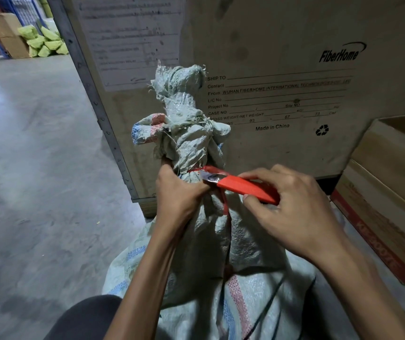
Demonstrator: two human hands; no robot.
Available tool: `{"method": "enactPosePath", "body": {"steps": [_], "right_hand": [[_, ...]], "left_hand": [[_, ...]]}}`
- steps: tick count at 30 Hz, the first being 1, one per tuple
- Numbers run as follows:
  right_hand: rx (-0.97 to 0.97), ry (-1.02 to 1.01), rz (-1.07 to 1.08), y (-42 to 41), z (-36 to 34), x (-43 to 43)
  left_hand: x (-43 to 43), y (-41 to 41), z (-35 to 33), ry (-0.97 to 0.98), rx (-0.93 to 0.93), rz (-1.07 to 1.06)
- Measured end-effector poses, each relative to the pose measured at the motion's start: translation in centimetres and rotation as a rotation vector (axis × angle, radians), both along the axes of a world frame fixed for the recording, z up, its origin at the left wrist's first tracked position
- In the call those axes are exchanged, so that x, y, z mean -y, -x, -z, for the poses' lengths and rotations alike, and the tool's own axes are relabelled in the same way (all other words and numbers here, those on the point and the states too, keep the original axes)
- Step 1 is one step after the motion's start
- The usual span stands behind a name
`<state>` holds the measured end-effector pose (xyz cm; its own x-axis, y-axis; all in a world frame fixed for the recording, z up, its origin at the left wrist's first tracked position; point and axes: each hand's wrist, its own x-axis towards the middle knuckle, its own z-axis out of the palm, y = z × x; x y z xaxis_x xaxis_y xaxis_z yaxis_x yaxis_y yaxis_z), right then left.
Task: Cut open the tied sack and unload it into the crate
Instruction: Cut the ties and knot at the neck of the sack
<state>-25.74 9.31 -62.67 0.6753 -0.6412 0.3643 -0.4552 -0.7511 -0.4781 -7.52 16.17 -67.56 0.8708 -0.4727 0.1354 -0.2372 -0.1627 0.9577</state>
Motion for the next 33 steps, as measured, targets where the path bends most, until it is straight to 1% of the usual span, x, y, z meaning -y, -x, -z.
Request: {"method": "enactPosePath", "body": {"steps": [7, 13, 15, 17, 18, 20, 22, 24, 27, 28, 33], "right_hand": [[0.002, -0.001, 0.014, -0.1, 0.2, 0.1], [0.015, 0.023, 0.001, -0.2, 0.6, 0.2], [0.029, 0.037, 0.000, -0.2, 0.8, 0.3], [0.035, 0.053, 0.012, -0.2, 1.0, 0.5], [0.034, 0.061, 0.021, -0.2, 1.1, 0.7], [0.029, 0.073, 0.037, -0.2, 1.3, 0.9], [0.023, 0.080, 0.035, -0.2, 1.3, 0.9], [0.022, 0.082, 0.015, -0.4, 1.5, 0.6], [0.021, 0.075, -0.012, -0.7, 1.9, 0.1], [0.017, 0.076, -0.013, -0.8, 2.0, 0.0], [0.045, 0.102, -0.019, -1.1, 2.6, -0.8]], "left_hand": [[0.0, 0.1, 0.0, -0.001, 0.048, -0.019], [-0.2, 0.0, -0.1, 0.028, 0.066, 0.064], [-0.4, -0.5, -0.1, 0.060, 0.039, 0.177], [-1.1, -1.5, -0.1, 0.092, -0.048, 0.372], [-1.6, -2.0, -0.3, 0.072, -0.091, 0.463], [-2.5, -2.5, -0.9, -0.003, -0.143, 0.553], [-2.8, -2.6, -1.4, 0.020, -0.215, 0.538], [-2.4, -2.3, -1.6, 0.128, -0.244, 0.474], [-1.6, -2.0, -1.7, 0.177, -0.208, 0.192], [-1.4, -2.0, -1.7, 0.185, -0.208, 0.133], [-1.3, -1.8, -1.6, 0.288, -0.161, 0.027]]}}
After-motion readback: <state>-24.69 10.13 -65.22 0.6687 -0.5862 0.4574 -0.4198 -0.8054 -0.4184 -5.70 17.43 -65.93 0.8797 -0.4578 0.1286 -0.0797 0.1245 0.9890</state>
